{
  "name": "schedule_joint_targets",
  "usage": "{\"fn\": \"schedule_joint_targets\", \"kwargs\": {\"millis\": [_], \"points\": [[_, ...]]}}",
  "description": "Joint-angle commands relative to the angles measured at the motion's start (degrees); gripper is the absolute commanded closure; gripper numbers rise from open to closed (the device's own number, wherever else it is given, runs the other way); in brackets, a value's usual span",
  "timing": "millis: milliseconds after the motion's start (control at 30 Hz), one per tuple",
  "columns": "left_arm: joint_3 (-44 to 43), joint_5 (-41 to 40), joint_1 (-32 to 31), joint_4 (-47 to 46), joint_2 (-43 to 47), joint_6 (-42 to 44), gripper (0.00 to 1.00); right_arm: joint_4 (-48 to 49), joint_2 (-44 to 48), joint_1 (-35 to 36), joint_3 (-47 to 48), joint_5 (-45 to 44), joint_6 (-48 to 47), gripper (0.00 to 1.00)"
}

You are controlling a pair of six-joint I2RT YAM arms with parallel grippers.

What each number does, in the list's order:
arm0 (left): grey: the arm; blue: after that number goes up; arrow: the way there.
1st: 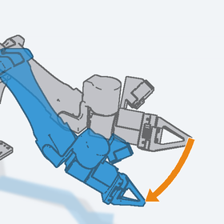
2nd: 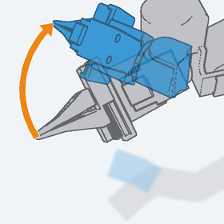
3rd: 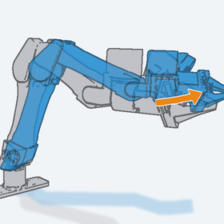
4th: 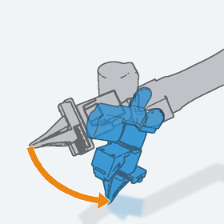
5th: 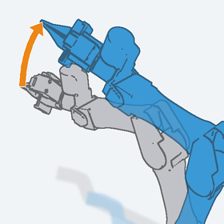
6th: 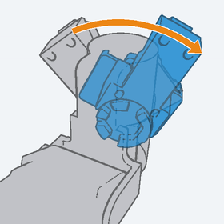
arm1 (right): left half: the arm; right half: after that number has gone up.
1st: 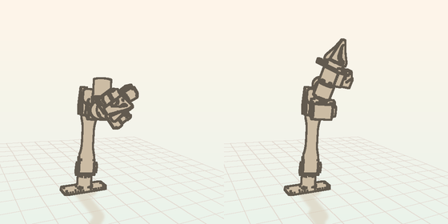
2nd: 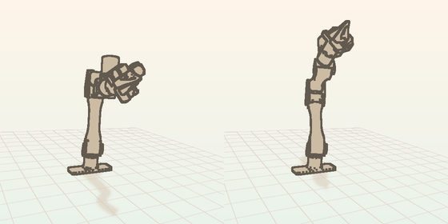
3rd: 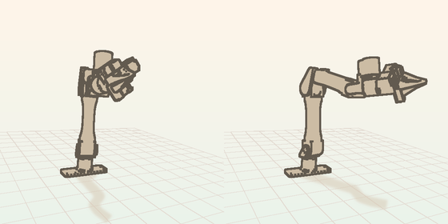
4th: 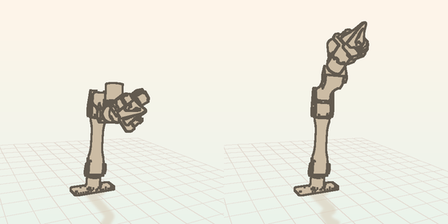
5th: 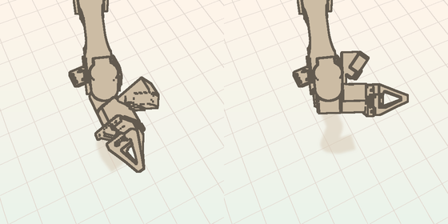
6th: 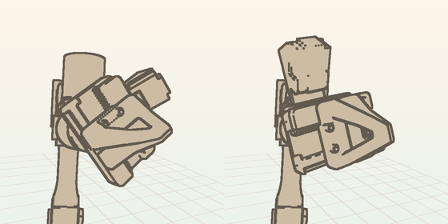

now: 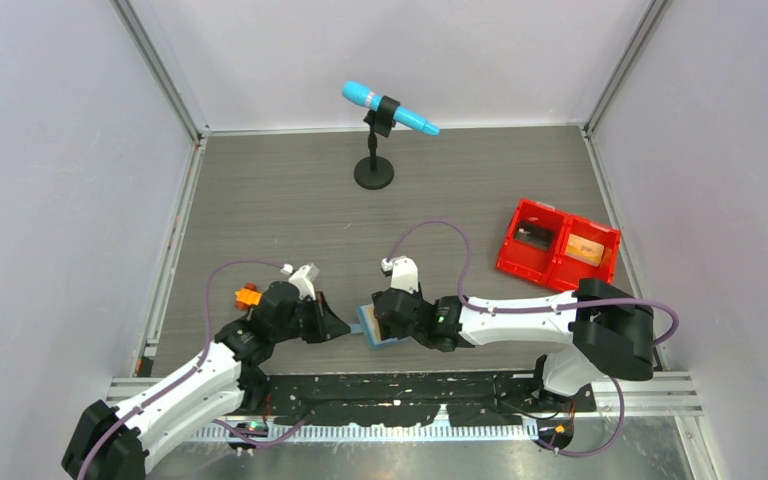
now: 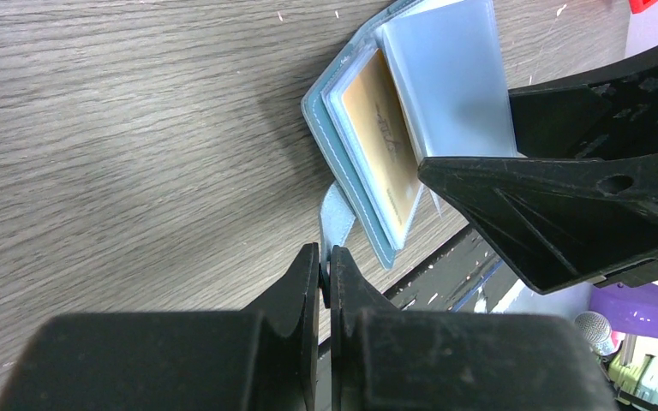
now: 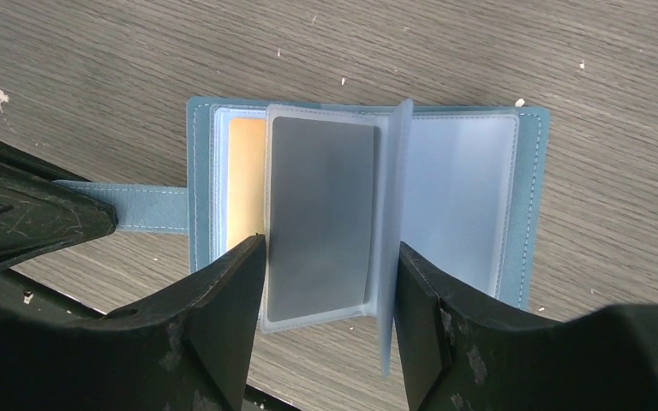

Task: Take the credit cards out of the card holder
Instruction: Remove the credit card from the card holder.

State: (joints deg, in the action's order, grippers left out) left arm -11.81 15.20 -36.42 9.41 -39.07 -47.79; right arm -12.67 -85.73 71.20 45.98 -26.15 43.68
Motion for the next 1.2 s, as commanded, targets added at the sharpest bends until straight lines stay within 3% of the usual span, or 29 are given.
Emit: {"fn": "schedule_joint_targets", "kwargs": {"millis": [0,767,1167], "points": [[0.2,-0.8,-0.3,0.7,0.6,0.7,1.0,-2.6,2.6,0.1,0.9,-4.1,-0.7,0.39],[-2.6,-4.2,-0.3,6.0,-0.6,3.5,1.0,-8.0,7.4,-0.1,0.2,-8.7,-0.9,0.33],[-6.5,-6.0,-0.2,8.1,-4.6,5.3,1.0,-8.6,12.2,-1.7,-0.6,-6.7,-2.7,0.39]]}}
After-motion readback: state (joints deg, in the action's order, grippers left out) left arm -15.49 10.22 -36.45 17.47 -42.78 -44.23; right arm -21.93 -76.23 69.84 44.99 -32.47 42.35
